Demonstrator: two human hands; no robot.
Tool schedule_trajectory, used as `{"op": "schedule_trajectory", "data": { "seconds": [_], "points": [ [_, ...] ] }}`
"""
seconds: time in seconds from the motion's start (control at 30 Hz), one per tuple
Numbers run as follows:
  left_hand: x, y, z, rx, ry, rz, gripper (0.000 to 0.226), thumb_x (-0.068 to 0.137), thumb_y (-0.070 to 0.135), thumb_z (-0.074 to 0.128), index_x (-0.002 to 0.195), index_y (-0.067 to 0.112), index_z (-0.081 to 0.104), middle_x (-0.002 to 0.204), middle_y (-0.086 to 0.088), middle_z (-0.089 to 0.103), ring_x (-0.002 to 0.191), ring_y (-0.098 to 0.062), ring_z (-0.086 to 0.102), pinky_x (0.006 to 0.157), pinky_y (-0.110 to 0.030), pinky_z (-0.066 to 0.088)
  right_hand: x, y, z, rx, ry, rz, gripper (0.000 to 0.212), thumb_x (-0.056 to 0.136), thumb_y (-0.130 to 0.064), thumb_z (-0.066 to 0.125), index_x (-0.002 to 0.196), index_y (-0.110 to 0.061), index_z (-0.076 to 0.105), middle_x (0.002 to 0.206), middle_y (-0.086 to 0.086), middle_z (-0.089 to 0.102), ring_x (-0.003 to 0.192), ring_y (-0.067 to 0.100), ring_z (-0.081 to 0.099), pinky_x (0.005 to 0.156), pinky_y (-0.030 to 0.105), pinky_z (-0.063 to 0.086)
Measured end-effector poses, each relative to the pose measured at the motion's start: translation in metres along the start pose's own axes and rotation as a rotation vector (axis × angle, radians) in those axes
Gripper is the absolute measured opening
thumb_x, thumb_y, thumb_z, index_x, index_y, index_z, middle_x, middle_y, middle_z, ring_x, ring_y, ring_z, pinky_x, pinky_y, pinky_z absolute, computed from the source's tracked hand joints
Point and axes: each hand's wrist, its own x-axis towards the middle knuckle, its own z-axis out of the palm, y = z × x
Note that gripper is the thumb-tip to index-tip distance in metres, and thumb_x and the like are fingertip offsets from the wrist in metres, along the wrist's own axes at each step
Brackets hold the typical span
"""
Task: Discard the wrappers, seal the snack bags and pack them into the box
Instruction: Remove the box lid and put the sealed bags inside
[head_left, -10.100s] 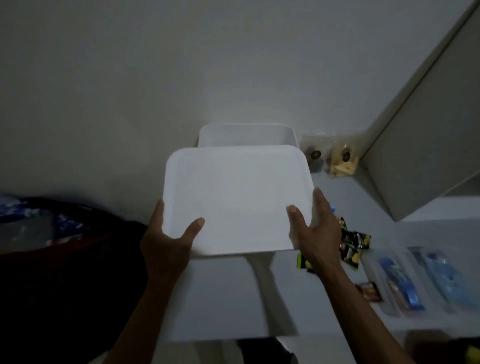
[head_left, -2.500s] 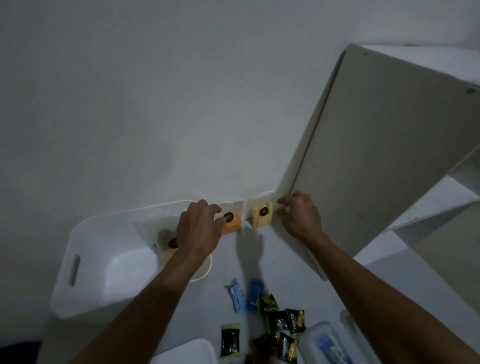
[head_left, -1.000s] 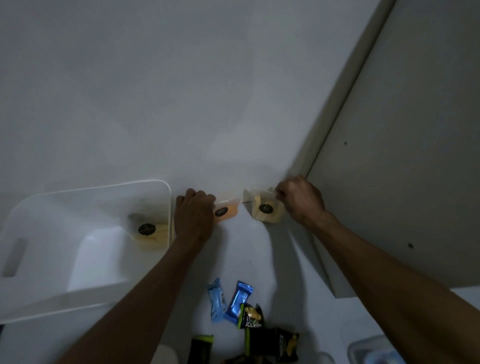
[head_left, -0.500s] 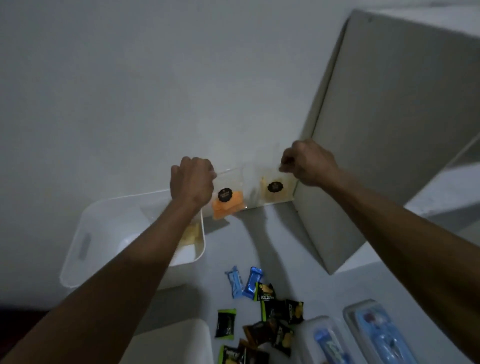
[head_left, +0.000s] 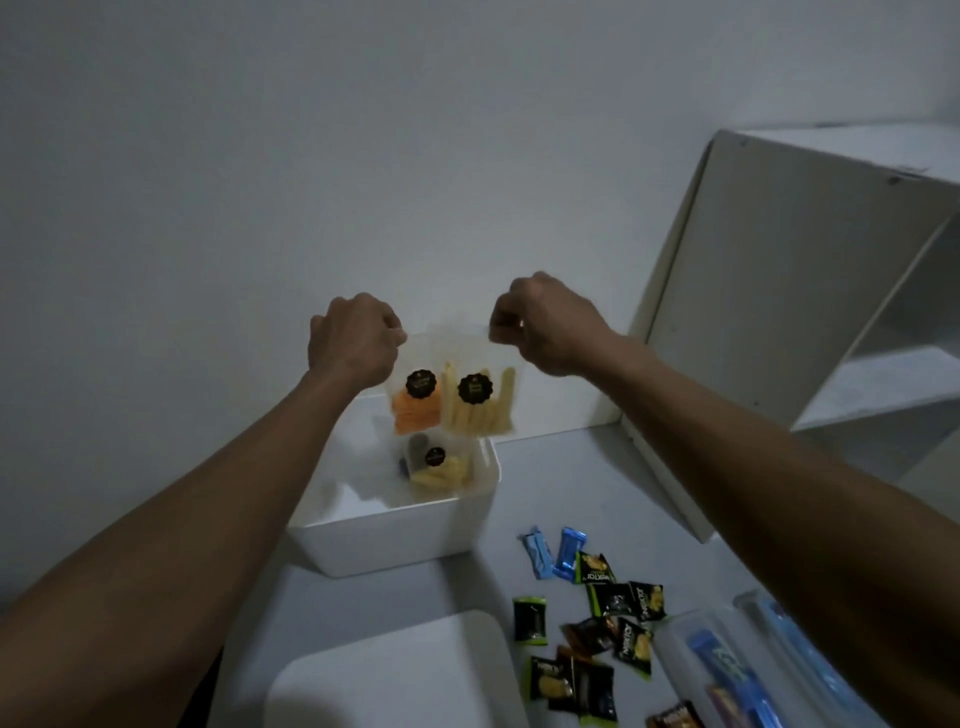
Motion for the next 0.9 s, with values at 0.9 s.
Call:
{"op": "schedule_trajectory", "data": {
  "seconds": [0.9],
  "points": [
    [0.007, -0.089, 0.212, 0.028, -0.237, -0.132, 0.006, 0.082, 0.029, 0.077, 0.087, 0.026, 0.079, 0.091, -0.001, 0.069, 0.082, -0.021, 0.064, 0.079, -0.045, 0.054, 0.009, 0.03, 0.266, -0.045, -0.132, 0.147, 0.019, 0.085, -0.045, 0.064, 0.091, -0.032, 0.076, 0.102, -0.002, 0.049, 0.104, 0.023, 0.039, 0.087, 0.039, 0.034]
  ]
}}
